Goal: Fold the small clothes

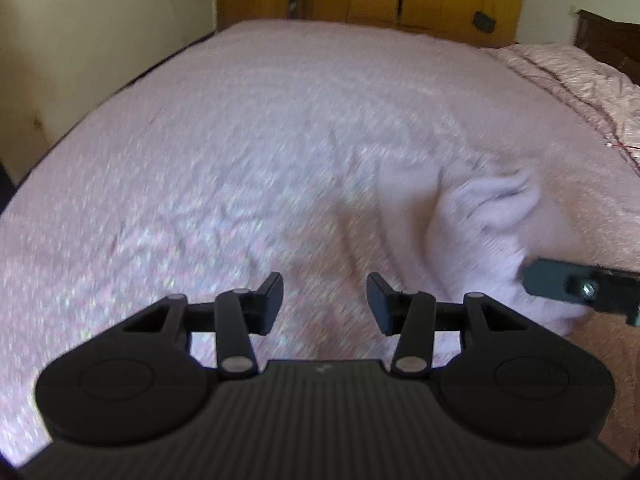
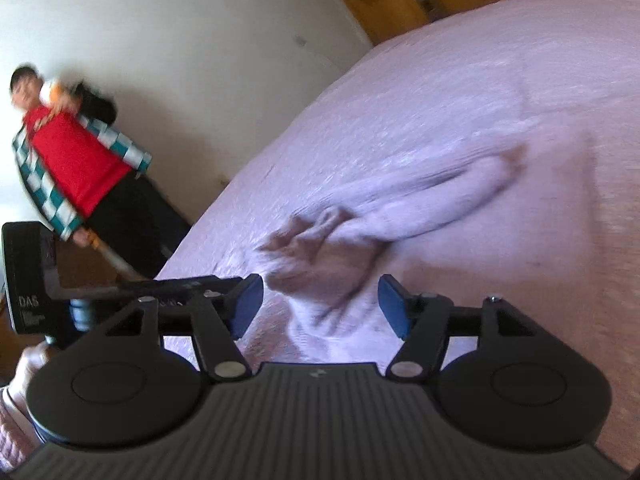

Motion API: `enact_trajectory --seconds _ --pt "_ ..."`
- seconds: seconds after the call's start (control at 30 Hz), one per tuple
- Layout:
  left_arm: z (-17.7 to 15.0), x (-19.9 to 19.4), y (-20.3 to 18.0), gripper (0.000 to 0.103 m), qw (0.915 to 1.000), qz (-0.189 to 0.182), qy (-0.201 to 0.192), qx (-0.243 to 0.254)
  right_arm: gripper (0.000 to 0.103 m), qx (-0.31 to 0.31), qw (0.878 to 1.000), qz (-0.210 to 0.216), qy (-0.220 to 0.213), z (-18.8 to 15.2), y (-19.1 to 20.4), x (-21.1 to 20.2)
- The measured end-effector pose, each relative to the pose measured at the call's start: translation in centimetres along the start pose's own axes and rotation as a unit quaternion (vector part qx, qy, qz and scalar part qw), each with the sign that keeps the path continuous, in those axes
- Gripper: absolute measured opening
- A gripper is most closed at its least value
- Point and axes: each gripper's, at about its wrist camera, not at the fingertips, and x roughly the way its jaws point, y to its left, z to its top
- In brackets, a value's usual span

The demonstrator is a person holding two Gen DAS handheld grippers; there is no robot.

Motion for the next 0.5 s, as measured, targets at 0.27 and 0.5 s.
enact_trajectory --seconds 0.27,0.5 --pt "3.3 0.5 -5.4 0.069 0.9958 -0.04 -0.025 0.078 0.078 0.043 0.993 -0.083 -0.077 -0.7 -4.3 -5.6" --pt "5.0 4.3 -11.3 0.069 0.9847 -0.072 0.008 0.158 0.08 0.09 0.986 -0.109 -0.087 -1.7 -7.5 -7.7"
